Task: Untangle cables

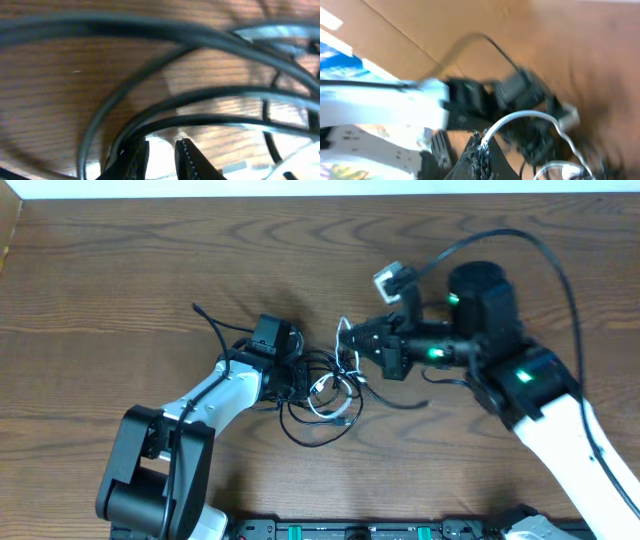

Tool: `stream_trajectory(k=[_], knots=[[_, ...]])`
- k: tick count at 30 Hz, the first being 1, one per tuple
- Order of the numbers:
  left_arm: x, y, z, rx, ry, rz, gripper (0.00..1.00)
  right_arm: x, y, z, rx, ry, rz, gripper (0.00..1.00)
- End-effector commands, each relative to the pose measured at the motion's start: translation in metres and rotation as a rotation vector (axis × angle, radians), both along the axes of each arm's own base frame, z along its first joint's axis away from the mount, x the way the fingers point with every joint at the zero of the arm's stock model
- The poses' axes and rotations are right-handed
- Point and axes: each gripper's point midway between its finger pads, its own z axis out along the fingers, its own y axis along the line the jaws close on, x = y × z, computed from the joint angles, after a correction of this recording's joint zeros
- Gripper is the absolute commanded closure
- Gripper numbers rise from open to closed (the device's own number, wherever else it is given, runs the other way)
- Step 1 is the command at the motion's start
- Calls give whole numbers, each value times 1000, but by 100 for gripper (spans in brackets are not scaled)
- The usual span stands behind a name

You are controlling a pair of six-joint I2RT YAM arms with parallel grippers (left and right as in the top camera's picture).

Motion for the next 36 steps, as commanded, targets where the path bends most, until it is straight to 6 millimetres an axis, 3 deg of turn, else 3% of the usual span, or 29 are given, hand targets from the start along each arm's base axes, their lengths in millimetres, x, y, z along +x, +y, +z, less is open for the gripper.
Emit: stream_trajectory(k=[1, 5, 11, 14, 17, 23, 25, 31, 36], knots=[[-13, 26, -25, 126, 51, 73, 75, -18, -13, 56, 86, -180, -16, 99], [-13, 26, -25, 127, 51, 73, 75, -20, -37, 96, 124, -335, -166, 99], [-13, 26, -25, 127, 50, 73, 75, -20, -85, 133, 131, -479, -442, 99], [-13, 26, -25, 127, 50, 73, 75, -25, -106, 144, 113, -546, -544, 99], [-13, 26, -25, 127, 50, 73, 75, -22, -126, 142, 81, -541, -650, 99], [-13, 26, -25, 127, 50, 73, 75, 2, -173, 106, -100, -440, -934, 99], [-13, 26, -25, 127, 50, 74, 75, 7, -180, 91, -154, -394, -979, 99], [-12, 26, -25, 126, 47, 74, 75, 17, -175, 37, -334, -262, -937, 99], [-13, 26, -25, 126, 48, 74, 75, 23, -167, -20, -490, -83, -878, 98]])
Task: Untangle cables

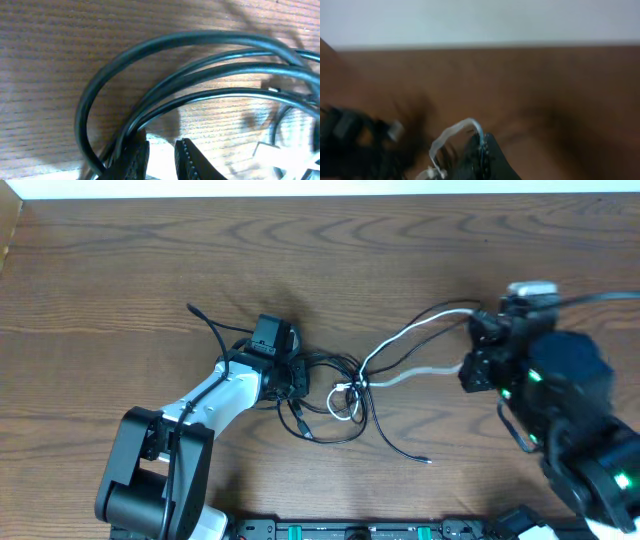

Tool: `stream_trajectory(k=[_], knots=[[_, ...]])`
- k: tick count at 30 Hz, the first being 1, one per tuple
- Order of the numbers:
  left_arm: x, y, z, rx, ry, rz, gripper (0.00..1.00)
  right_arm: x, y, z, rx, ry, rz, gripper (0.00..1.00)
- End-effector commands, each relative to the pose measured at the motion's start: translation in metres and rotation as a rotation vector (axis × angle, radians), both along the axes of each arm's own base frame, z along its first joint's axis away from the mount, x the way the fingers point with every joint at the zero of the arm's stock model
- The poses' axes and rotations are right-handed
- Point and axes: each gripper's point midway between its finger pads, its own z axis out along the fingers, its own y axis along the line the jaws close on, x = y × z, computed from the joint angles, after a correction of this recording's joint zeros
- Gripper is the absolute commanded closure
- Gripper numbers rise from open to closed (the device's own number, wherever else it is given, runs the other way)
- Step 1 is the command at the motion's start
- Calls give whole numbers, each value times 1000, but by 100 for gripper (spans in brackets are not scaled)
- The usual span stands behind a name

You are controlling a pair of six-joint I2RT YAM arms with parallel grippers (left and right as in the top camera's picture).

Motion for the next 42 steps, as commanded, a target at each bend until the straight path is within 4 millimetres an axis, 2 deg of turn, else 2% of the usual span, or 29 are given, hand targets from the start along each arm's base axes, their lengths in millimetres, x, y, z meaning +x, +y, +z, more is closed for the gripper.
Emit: stream_trajectory(k=[1, 5, 8, 11, 14, 16, 21, 23, 25, 30, 42], knots=[[-18, 21, -25, 99, 64, 32, 75, 6, 3, -22, -16, 99, -15, 95], [-18, 21, -25, 99, 65, 32, 75, 8, 16, -57, -45, 236, 33, 81], [-18, 21, -25, 99, 65, 32, 75, 11, 23, -79, -66, 318, 52, 67], [-18, 21, -25, 99, 64, 32, 75, 13, 33, -97, -68, 388, 83, 42], [-17, 21, -24, 98, 61, 32, 75, 10, 49, -111, -33, 458, 148, 26], [-17, 21, -24, 98, 61, 32, 75, 7, 56, -118, -16, 499, 179, 19], [-17, 21, -24, 98, 61, 32, 74, -11, 77, -137, 49, 638, 279, 22], [-17, 21, -24, 98, 61, 32, 74, -18, 83, -145, 61, 694, 305, 30], [-17, 21, -24, 98, 61, 32, 74, -24, 89, -154, 64, 747, 327, 41], [-17, 21, -24, 98, 61, 32, 75, -32, 101, -180, 15, 837, 350, 55], [-17, 21, -24, 98, 62, 32, 74, -42, 120, -251, -124, 1017, 375, 57]])
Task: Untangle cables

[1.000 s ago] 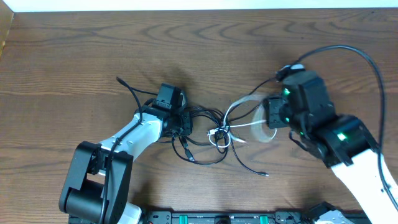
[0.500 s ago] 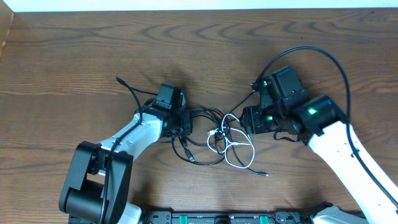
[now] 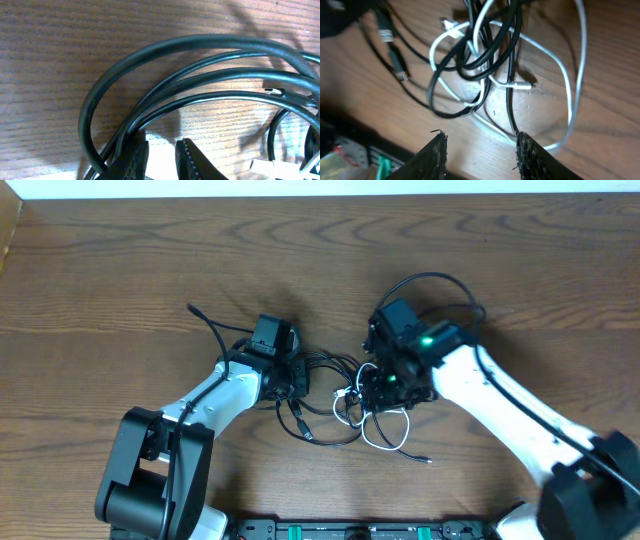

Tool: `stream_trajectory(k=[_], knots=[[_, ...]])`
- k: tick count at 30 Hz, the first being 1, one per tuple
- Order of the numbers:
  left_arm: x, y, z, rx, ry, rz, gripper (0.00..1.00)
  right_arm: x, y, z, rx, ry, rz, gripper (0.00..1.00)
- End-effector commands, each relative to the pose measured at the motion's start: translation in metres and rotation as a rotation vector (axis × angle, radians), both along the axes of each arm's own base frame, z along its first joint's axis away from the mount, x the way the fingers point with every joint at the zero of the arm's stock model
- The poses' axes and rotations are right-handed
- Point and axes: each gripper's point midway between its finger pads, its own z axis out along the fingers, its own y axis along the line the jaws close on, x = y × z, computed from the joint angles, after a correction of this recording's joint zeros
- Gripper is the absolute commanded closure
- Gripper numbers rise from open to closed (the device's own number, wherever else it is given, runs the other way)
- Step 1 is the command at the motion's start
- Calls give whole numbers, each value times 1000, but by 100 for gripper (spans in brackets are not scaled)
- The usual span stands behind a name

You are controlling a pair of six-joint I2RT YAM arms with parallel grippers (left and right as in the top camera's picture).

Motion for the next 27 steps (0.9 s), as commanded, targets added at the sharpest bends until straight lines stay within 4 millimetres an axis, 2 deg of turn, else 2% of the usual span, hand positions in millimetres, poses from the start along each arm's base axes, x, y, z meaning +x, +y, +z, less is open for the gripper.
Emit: stream_trajectory(k=[1, 7, 10, 12, 17, 18, 19, 20, 23, 27], knots=[[-18, 21, -25, 98, 64, 32, 74, 3, 6, -15, -24, 9, 34, 57], [-18, 21, -25, 98, 64, 32, 74, 10, 11, -40, -42, 28, 51, 60], [-18, 21, -25, 98, 64, 32, 74, 11, 11, -48, -48, 37, 51, 67], [-17, 21, -25, 97, 64, 32, 74, 12, 12, -50, -46, 34, 51, 69], [-18, 21, -25, 98, 64, 32, 74, 22, 19, -49, -20, -5, 50, 69], [-18, 21, -25, 98, 64, 32, 74, 23, 20, -49, -17, -10, 50, 73], [-18, 21, -25, 98, 64, 32, 74, 24, 20, -49, -15, -13, 50, 88], [-18, 21, -25, 98, 64, 32, 74, 24, 21, -49, -14, -14, 50, 99], [-18, 21, -25, 98, 65, 32, 74, 26, 19, -46, -11, -18, 45, 99], [-18, 21, -25, 99, 68, 32, 74, 35, 12, -22, 22, -69, 23, 99]])
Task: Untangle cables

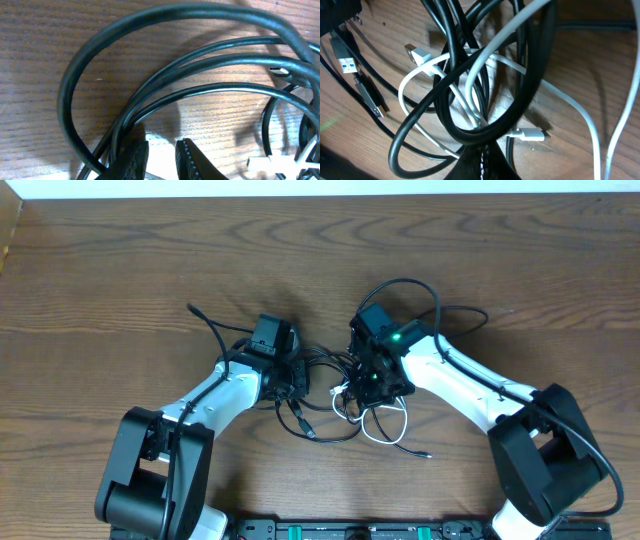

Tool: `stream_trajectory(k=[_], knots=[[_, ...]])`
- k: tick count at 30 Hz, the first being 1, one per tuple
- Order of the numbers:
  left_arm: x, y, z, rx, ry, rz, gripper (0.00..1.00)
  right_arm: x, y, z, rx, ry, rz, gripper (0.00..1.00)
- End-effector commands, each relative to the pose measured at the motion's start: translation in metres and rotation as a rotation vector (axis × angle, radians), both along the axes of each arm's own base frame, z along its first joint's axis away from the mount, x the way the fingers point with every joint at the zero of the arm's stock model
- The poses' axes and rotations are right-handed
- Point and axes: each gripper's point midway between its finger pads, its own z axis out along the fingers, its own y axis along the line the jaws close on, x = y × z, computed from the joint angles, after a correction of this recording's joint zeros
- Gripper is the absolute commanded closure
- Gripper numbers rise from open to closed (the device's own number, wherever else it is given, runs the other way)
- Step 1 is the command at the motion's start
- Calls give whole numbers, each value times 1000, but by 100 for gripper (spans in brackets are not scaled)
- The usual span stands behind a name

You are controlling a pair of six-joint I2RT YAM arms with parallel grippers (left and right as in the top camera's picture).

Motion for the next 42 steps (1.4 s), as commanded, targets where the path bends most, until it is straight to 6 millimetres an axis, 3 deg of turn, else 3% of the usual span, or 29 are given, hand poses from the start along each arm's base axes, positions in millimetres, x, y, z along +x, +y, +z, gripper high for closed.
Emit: stream_trajectory(k=[1, 8, 10, 14, 18, 22, 28, 31, 33, 34, 37, 42], knots=[[-19, 21, -25, 99, 68, 32, 74, 15, -4, 35, 58, -88, -10, 99], [-18, 21, -25, 99, 68, 32, 74, 15, -20, 109, 150, -263, -6, 99], [-18, 21, -25, 99, 68, 32, 74, 12, -32, 132, 158, -324, -28, 99], [-18, 21, -25, 99, 68, 32, 74, 7, -47, 162, 179, -405, -58, 99], [-18, 21, -25, 99, 67, 32, 74, 0, -52, 175, 196, -436, -63, 99], [-18, 21, -25, 99, 67, 32, 74, -4, -54, 163, 175, -400, -61, 95], [-18, 21, -25, 99, 68, 32, 74, -3, -52, 121, 131, -310, -72, 73], [-18, 21, -25, 99, 67, 32, 74, 12, -45, 102, 142, -310, -107, 69], [-18, 21, -25, 98, 67, 32, 74, 26, -37, 95, 164, -326, -142, 60], [-18, 21, -25, 98, 67, 32, 74, 41, -28, 90, 189, -349, -171, 62], [-18, 21, -25, 99, 67, 32, 74, 59, -12, 78, 230, -349, -210, 64], [-18, 21, -25, 99, 67, 32, 74, 61, 27, 55, 340, -280, -158, 68]])
